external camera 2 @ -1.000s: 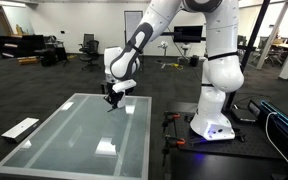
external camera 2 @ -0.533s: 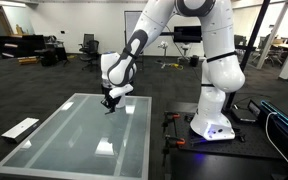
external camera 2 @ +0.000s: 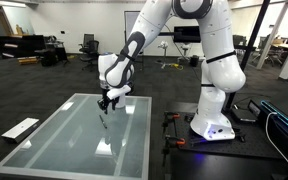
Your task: Take the black pen out of the white mug
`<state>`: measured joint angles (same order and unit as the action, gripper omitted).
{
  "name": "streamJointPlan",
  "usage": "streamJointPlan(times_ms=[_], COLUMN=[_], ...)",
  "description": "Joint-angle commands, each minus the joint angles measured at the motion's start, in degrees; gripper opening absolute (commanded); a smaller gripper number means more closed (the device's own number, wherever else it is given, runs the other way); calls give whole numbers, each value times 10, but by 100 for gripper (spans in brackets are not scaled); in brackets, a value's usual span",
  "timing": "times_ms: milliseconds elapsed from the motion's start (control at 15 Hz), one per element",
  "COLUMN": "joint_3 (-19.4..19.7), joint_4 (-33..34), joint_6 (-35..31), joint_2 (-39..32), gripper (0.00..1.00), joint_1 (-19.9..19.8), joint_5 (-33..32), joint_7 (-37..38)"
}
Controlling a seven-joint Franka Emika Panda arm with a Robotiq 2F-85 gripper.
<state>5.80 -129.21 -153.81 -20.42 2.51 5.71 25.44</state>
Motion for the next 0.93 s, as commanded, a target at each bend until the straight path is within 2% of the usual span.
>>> streamJointPlan(times_ms=[0, 133, 867], joint_3=[14, 13, -5], joint_4=[8, 7, -27], joint_6=[11, 18, 21], joint_2=[12, 22, 123], gripper=[89, 100, 100], joint_1=[15, 15, 2], joint_5=[-12, -9, 9], joint_7=[27, 25, 12])
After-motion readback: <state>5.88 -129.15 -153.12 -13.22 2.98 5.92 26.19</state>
